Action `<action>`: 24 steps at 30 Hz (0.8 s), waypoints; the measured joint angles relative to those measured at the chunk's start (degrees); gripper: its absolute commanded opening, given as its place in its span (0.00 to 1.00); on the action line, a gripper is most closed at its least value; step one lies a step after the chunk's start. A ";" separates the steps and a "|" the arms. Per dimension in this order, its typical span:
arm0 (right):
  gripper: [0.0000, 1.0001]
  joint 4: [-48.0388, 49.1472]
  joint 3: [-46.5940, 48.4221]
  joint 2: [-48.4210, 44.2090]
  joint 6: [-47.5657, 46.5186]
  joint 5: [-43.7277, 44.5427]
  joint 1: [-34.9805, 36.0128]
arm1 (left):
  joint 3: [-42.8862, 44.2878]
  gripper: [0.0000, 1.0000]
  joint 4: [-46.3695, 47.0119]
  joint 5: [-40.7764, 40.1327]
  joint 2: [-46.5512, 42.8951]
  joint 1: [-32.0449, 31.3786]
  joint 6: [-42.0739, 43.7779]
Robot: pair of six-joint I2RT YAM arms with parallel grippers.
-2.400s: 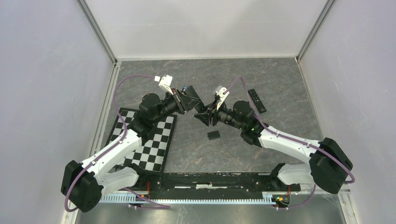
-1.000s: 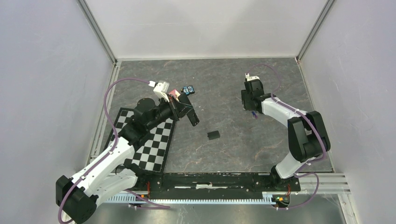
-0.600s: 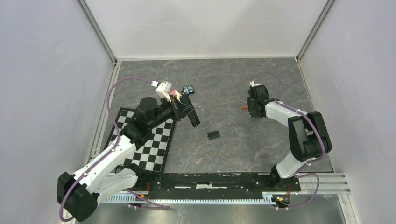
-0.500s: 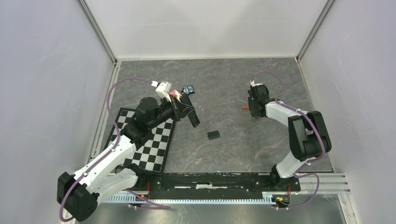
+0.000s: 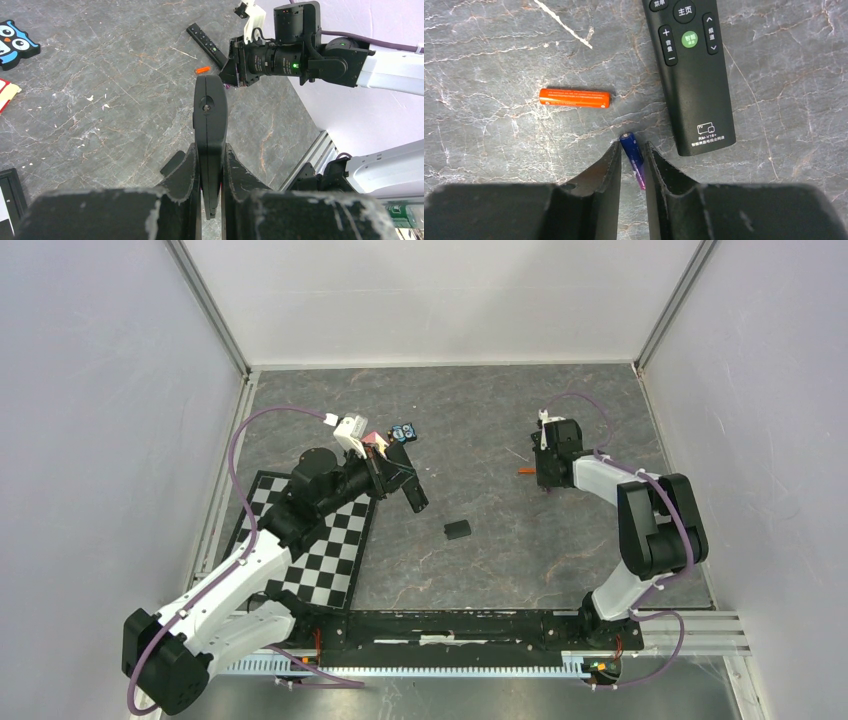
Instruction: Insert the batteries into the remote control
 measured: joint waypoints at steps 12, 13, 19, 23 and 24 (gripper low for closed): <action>0.04 1.55 -0.37 -0.09 -0.22 0.13 0.00 | 0.00 0.02 0.02 0.00 0.22 0.00 -0.02; 0.04 1.86 -0.92 -0.55 -0.22 0.07 0.00 | 0.00 0.02 0.02 0.00 0.33 0.00 -0.04; 0.03 3.74 -6.14 -8.81 0.83 -6.60 0.28 | 0.00 0.02 0.39 0.00 1.57 0.00 -0.63; 0.03 9.46 -9.07 -18.14 2.99 -13.94 2.95 | 0.00 0.02 2.08 0.04 3.19 0.00 -2.16; 0.04 11.47 -9.60 -20.35 3.61 -15.65 4.31 | 0.00 0.02 2.38 0.04 3.54 0.00 -2.45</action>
